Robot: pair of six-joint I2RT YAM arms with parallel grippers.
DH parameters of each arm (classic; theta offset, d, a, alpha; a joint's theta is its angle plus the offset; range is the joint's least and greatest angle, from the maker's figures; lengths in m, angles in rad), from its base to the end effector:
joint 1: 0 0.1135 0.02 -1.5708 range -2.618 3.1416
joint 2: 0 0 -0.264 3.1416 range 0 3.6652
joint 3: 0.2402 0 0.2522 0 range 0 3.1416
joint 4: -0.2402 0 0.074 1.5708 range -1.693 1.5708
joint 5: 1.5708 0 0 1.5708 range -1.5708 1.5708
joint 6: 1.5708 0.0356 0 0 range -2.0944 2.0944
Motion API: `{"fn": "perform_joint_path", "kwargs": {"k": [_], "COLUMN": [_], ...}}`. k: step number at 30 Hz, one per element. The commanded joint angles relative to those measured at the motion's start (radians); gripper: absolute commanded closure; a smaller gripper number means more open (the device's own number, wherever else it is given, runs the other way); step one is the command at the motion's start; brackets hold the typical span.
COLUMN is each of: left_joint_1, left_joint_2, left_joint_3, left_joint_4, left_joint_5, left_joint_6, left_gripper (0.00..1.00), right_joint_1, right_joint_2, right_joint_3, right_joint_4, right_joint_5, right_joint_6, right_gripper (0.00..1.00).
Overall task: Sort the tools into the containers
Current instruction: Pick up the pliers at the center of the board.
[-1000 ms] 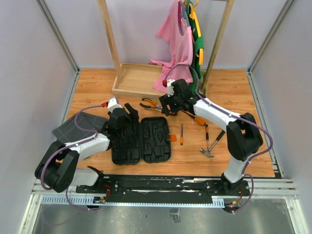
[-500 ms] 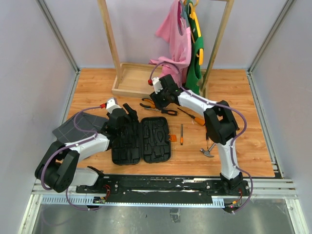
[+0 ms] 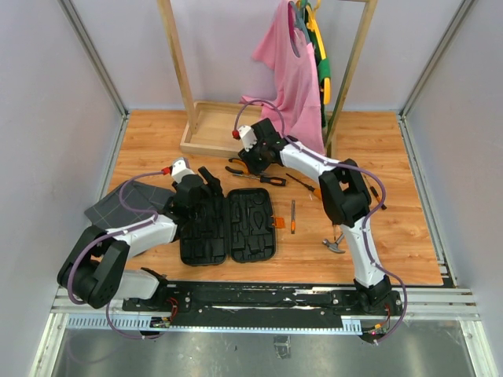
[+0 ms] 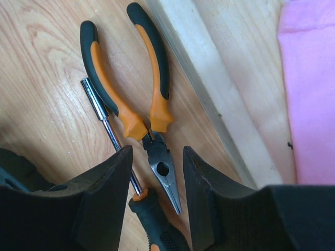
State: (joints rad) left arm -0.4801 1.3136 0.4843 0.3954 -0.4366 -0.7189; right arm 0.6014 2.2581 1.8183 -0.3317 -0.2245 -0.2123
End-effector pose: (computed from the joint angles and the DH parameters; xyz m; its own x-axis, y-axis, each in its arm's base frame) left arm 0.2366 -0.1063 0.1840 -0.3321 -0.4999 -0.7999 -0.1867 0.8661 -0.4637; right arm 0.4182 0.2966 0.1918 -0.4180 -0.5360 -0.7335 -0.7890 0.6144 0.0007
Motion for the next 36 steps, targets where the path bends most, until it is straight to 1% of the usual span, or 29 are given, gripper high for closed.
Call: {"fn": "perform_joint_path", "kwargs": {"k": [1,6,11,13,17,22,26,33,36], "left_joint_1": [0.008,0.008,0.008,0.008,0.009,0.012,0.015,0.019,0.024], "left_joint_2": [0.009,0.018,0.024,0.028,0.027,0.026,0.016,0.014,0.019], "left_joint_3": [0.025,0.034,0.036,0.041,0.042,0.047,0.044,0.044,0.045], "left_joint_4": [0.016,0.007,0.008,0.003,0.002,-0.005,-0.007,-0.007,-0.007], "left_joint_5": [-0.027,-0.023,-0.021,-0.023,-0.026,-0.020,-0.026,-0.026,-0.017], "left_joint_6": [0.006,0.010,0.010,0.010,0.012,0.015,0.019,0.022,0.021], "left_gripper": [0.25,0.25,0.25,0.25,0.25,0.25,0.25,0.25,0.25], "right_joint_1": [0.009,0.007,0.007,0.005,0.005,0.006,0.005,0.005,0.005], "right_joint_2": [0.056,0.094,0.125,0.133,0.136,0.106,0.075,0.010,-0.019], "right_joint_3": [0.062,0.085,0.113,0.121,0.124,0.110,0.114,0.105,0.076], "right_joint_4": [-0.077,-0.104,-0.147,-0.169,-0.207,-0.208,-0.208,-0.193,-0.193], "right_joint_5": [-0.025,-0.025,-0.031,-0.047,-0.075,-0.082,-0.079,-0.077,-0.072], "right_joint_6": [-0.042,-0.054,-0.079,-0.091,-0.130,-0.175,-0.209,-0.243,-0.272], "right_gripper": [0.55,0.56,0.59,0.64,0.76,0.87,0.98,0.99,1.00]}}
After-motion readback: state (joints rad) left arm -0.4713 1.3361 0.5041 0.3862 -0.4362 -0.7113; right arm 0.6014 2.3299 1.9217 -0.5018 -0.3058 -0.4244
